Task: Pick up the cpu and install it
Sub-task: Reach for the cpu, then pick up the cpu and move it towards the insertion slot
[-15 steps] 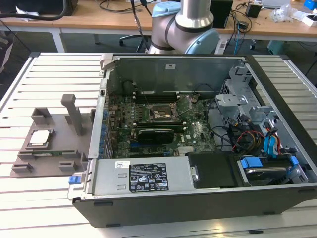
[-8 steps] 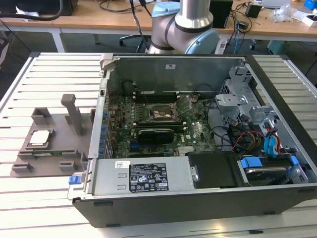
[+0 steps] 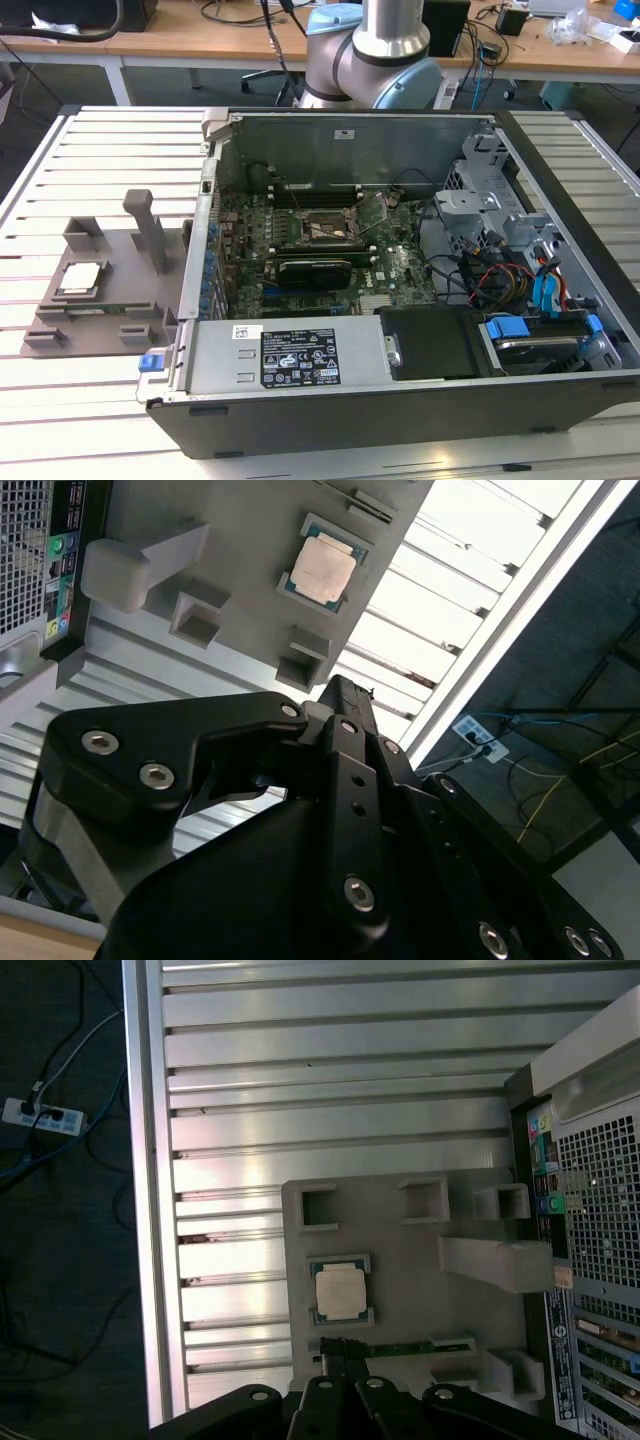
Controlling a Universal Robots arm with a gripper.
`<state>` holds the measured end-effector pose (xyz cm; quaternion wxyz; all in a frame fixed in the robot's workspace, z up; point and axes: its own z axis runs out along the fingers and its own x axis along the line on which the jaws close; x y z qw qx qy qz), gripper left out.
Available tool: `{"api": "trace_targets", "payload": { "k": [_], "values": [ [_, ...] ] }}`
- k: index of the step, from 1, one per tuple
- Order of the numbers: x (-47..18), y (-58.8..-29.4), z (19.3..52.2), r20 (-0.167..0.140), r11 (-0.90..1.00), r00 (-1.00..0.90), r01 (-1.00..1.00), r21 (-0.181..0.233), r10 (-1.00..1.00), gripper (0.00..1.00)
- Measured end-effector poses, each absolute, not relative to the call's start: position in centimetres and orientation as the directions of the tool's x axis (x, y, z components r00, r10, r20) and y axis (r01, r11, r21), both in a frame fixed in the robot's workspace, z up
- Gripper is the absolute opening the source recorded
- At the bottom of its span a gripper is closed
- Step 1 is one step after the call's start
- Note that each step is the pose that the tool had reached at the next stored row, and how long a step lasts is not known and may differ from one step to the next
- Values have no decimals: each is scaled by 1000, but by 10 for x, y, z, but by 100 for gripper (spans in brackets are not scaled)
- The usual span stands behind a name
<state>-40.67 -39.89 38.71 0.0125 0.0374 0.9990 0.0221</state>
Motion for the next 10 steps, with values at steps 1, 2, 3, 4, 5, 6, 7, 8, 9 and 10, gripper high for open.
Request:
{"api": "trace_targets", "payload": {
  "k": [1,2,3,4,5,6,7,8,9,10],
  "values": [
    [-407,-399,387,-23,996,-997,74,45,75,11],
    [-407,-399,387,-23,996,-997,74,45,75,11],
    [-407,-399,387,-23,996,-997,74,45,75,11],
    [-407,-399,387,-23,996,-997,74,45,75,11],
    [-407,-399,387,-23,996,-997,74,45,75,11],
    [-407,-399,387,-23,996,-997,74,45,75,11],
    [-407,-399,387,-23,996,-997,74,45,75,11],
    [-407,-399,387,-23,996,-997,74,45,75,11],
    [-407,-399,387,-23,996,-997,74,45,75,11],
    [-407,-399,387,-23,996,-997,74,45,75,11]
  ]
}}
